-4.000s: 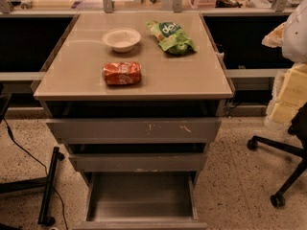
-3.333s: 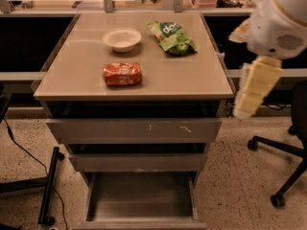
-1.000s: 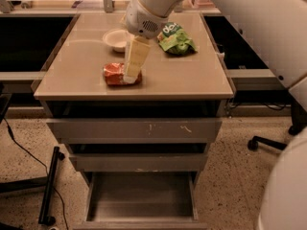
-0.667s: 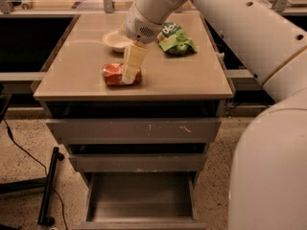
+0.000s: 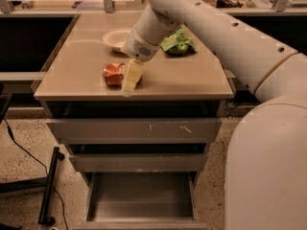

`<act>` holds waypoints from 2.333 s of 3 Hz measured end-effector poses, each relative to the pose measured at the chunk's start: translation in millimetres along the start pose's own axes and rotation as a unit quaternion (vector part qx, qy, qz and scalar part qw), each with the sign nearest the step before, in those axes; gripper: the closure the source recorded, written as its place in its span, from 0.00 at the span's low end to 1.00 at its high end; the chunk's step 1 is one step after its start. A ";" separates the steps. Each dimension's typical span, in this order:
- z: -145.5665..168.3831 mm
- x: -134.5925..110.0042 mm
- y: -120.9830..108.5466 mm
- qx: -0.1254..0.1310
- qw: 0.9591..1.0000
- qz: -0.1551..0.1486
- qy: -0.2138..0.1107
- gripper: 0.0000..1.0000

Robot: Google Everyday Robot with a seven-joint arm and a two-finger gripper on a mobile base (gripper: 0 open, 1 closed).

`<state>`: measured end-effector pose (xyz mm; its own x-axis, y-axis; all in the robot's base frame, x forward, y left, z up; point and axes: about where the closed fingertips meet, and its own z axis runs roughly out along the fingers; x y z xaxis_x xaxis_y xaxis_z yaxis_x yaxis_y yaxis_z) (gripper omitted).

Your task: Place coke can into bottom drawer

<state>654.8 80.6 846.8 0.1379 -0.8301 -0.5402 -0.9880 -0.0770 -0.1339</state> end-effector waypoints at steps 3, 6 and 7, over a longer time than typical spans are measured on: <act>2.1 -0.2 0.1 0.000 1.000 0.000 -0.001 0.41; 2.2 -0.2 0.1 0.000 1.000 0.000 -0.001 1.00; -14.7 11.1 29.0 -0.013 1.000 0.015 -0.001 1.00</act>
Offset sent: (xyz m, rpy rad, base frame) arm 0.0000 0.0012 -0.0016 0.0012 0.0003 0.0002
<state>626.7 61.1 849.2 0.1087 -0.8306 -0.5461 -0.9931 -0.0669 -0.0960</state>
